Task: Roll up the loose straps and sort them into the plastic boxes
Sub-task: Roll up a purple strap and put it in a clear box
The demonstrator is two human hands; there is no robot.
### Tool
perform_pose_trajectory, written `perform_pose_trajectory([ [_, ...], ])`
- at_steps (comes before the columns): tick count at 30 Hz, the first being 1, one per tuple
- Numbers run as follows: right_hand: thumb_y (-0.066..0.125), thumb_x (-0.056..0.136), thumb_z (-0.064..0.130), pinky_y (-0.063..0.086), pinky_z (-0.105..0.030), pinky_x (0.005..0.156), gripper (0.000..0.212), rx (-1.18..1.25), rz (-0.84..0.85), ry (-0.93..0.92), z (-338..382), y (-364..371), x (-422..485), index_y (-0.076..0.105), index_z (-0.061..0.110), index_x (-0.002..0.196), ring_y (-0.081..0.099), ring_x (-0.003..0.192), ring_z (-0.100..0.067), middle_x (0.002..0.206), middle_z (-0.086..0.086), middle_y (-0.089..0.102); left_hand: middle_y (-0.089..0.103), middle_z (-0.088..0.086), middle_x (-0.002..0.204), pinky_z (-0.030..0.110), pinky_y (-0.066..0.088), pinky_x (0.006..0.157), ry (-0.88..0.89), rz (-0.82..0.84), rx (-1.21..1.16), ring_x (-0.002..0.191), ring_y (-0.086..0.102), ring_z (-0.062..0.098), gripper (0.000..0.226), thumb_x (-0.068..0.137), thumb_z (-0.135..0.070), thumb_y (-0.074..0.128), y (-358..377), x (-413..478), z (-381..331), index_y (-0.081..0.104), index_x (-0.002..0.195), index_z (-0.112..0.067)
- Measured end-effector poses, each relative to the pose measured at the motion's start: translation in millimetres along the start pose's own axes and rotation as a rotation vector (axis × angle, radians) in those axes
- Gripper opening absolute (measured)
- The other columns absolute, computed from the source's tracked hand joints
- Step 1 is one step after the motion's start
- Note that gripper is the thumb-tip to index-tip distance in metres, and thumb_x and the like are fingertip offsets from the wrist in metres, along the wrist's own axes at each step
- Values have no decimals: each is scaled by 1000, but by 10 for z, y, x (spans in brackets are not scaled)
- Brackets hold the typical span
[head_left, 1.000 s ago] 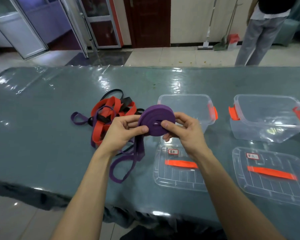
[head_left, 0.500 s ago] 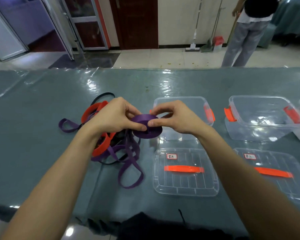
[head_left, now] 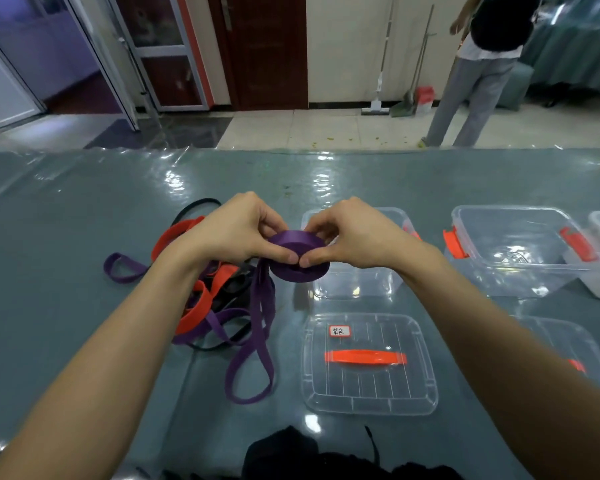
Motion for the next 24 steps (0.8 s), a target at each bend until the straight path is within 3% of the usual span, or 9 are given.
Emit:
perform_pose_trajectory([
  [3,94,74,52,58,-47,73,40,-77,20,13,-35,-23,39,82,18,93,68,70,-22,72,-1,74,84,-5,80,44,66,79,35,-8,62,80,82,13,24,77,-34,98,-48,102,-49,88,96,-26],
  [6,96,75,43,63,-45,79,36,123,-41,61,-179,-82,35,84,19,100,79,81,-19,82,-1,82,85,-3,85,35,68,80,79,-37,-48,84,84,16,27,75,-34,100,-95,165,-45,88,99,-28],
  [9,98,75,38,62,-29,71,29,241,-80,63,-294,-102,0,86,23,97,80,80,-13,81,5,82,85,4,90,23,64,76,104,-90,-284,86,84,20,30,71,-31,101,-73,159,26,88,98,-28],
  [10,98,74,36,61,-23,68,29,288,-80,61,-321,-95,-11,86,23,97,81,79,-12,80,6,82,85,7,92,23,64,77,102,-111,-363,87,84,21,32,70,-30,101,-55,147,70,88,99,-26],
  [13,99,74,31,63,-21,73,32,426,-71,73,-400,-70,-29,86,19,101,82,82,-14,83,3,83,84,15,96,27,65,80,86,-160,-551,89,84,26,36,69,-29,101,1,107,192,89,102,-18],
  [16,99,74,31,54,-8,67,30,460,-59,74,-418,-41,-44,86,24,100,80,78,-7,80,8,82,84,17,97,26,64,80,33,-166,-619,89,84,26,46,64,-36,101,47,101,246,88,102,-13],
  [20,99,75,25,60,-17,72,29,525,-39,70,-445,-4,-45,86,23,101,82,82,-14,83,4,83,84,17,102,27,65,78,-46,-113,-678,91,84,25,56,60,-44,104,123,125,297,87,104,-13],
  [24,98,76,21,60,-15,72,32,605,-61,84,-489,-7,-49,86,19,106,82,84,-12,86,5,83,83,19,110,36,66,91,-35,-130,-716,101,82,30,56,66,-38,104,211,107,358,85,113,-13],
])
Point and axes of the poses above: each hand's wrist, its own x-axis towards the middle knuckle, its own y-axis out of the palm, z = x × y, the point moved 5 cm from there along x, towards the middle knuckle
